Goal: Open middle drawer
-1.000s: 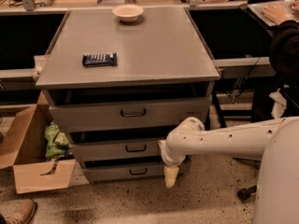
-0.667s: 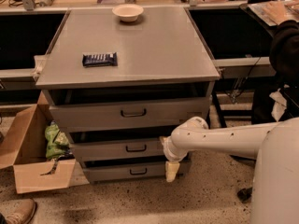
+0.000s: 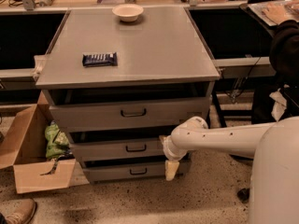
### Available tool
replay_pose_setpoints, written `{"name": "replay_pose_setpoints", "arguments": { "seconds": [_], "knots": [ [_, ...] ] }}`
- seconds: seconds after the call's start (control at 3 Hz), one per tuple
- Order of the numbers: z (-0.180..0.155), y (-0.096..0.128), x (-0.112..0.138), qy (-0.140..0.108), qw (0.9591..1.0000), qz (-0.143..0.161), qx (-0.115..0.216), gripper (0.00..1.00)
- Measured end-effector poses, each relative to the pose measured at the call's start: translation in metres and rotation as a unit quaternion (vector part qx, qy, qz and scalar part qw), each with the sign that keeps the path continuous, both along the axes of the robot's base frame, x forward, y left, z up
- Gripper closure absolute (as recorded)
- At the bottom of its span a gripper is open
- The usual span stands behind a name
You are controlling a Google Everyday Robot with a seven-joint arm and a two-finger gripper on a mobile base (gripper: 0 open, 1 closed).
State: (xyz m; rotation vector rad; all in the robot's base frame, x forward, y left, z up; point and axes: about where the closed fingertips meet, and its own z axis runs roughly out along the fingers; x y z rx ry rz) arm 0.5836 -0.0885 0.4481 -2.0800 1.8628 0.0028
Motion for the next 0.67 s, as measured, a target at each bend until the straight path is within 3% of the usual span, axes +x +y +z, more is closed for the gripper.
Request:
{"name": "replay_pose_setpoints", "arguments": {
  "seconds": [0.33, 0.67],
  "knots": [
    [-0.009, -0.008, 0.031, -0.028, 0.9996, 0.002, 0.007, 0.0],
    [-0.018, -0.012, 0.056, -0.037, 0.9992, -0.002, 0.012, 0.0]
  ]
}}
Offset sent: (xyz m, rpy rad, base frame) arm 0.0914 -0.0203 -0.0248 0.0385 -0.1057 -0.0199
